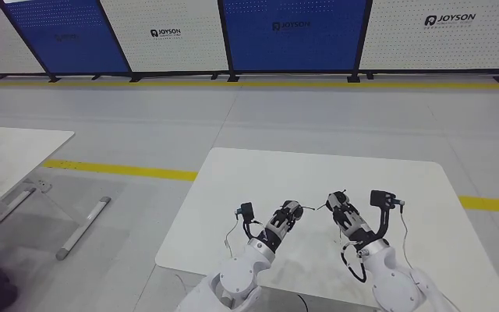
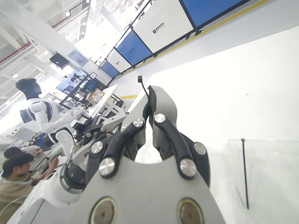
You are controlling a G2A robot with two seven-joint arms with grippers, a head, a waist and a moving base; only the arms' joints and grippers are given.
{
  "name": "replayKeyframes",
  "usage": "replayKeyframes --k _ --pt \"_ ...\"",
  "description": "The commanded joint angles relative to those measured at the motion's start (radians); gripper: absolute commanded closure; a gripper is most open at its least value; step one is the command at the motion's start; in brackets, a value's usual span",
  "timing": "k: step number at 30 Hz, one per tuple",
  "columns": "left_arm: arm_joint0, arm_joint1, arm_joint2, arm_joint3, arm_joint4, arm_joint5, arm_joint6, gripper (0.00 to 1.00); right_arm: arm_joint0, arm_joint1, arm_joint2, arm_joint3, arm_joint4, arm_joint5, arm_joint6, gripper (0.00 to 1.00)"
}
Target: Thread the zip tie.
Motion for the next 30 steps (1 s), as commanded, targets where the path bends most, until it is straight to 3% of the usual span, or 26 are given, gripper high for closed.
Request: replayKeyframes --k 1,30 --pt "0.0 0.0 0.001 0.0 0.004 0.0 0.0 1.0 -0.001 -0.001 0.001 -0.001 -0.005 -0.002 0.006 1.0" --pt "-0.004 -0.008 -0.005 0.0 0.009 0.004 -0.001 1.0 -0.004 -0.029 0.011 0.007 -0.025 -0.003 0.018 1.0"
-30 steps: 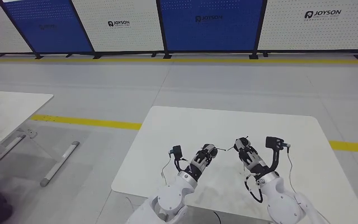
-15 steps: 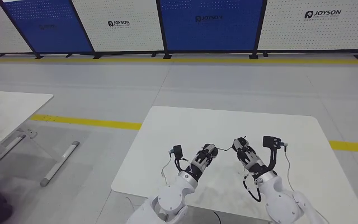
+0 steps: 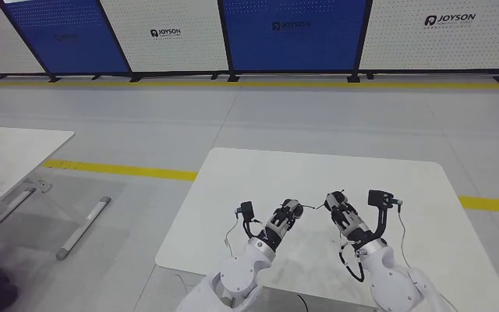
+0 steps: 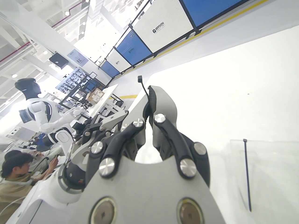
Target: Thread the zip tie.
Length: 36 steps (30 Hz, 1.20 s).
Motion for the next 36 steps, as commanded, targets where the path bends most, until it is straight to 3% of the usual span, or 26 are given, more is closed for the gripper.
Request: replayKeyframes --k 1,36 --pt "0.0 0.0 0.001 0.0 0.002 0.0 -0.001 1.0 -0.001 -0.002 0.002 -0.001 0.001 -0.002 -0.003 1.0" --pt "0.015 -0.007 -0.003 -0.001 0.012 -0.017 0.005 1.0 -0.02 -0.028 0.016 -0.002 -0.022 -0.017 -0.005 1.0"
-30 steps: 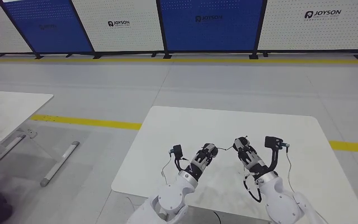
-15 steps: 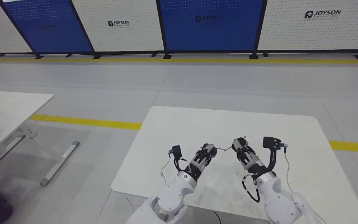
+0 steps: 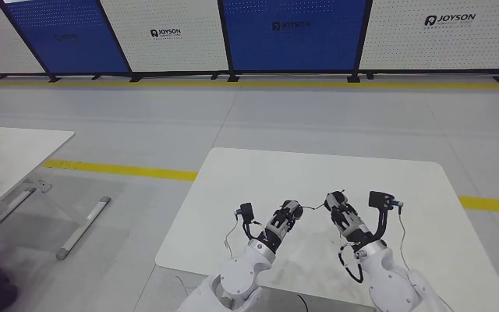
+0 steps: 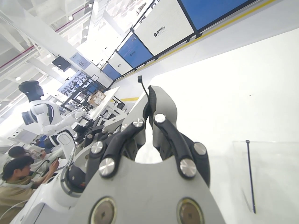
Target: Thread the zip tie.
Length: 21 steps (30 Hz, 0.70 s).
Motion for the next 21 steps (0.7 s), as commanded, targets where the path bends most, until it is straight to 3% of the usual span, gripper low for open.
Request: replayKeyframes --k 1,21 --pt "0.0 -0.001 0.0 0.0 -0.001 0.001 0.002 1.0 0.003 -0.002 -0.002 0.004 0.002 -0.002 0.002 1.0" --pt "-0.006 -0.005 -0.006 0.001 -0.011 0.006 -0.004 1.0 0.009 -0.016 0.009 0.012 0.0 -0.002 0.011 1.0"
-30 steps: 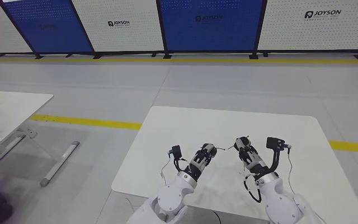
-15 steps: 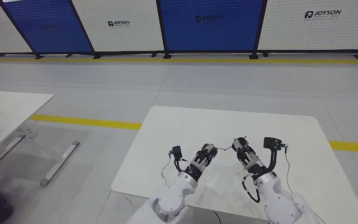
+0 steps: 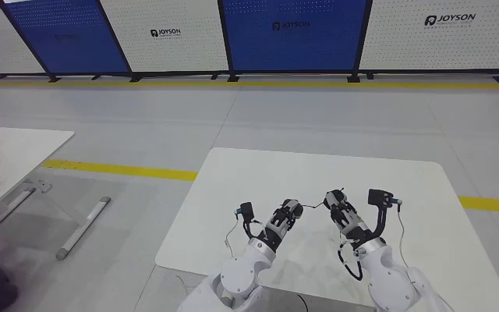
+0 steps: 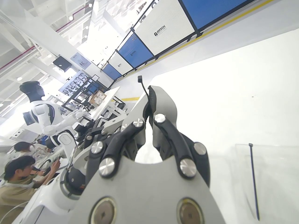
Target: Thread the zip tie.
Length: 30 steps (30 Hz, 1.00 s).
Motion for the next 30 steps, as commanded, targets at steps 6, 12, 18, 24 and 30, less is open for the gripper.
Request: replayKeyframes --k 6,12,18,24,30 --pt "-0.001 -0.001 -0.003 -0.001 0.004 0.006 -0.003 1.0 0.0 -0.004 0.002 0.004 -0.002 -0.001 0.008 1.0" --pt "-0.004 -0.002 -0.003 0.0 0.008 0.01 -0.005 1.0 0.001 -0.008 0.003 0.006 -0.003 -0.002 0.005 1.0" --pt "-0.005 -0.002 -0.002 0.001 0.012 0.018 -0.005 1.0 -0.004 -0.01 0.009 0.003 -0.006 0.005 0.001 1.0" --pt "-0.005 -0.002 -0.002 0.001 0.012 0.018 -0.005 1.0 -0.004 -0.01 0.009 0.003 -0.006 0.005 0.001 1.0" --pt "-0.005 -0.002 -0.002 0.001 0.012 0.018 -0.005 1.0 -0.008 -0.013 0.007 0.01 -0.012 0.007 -0.013 1.0"
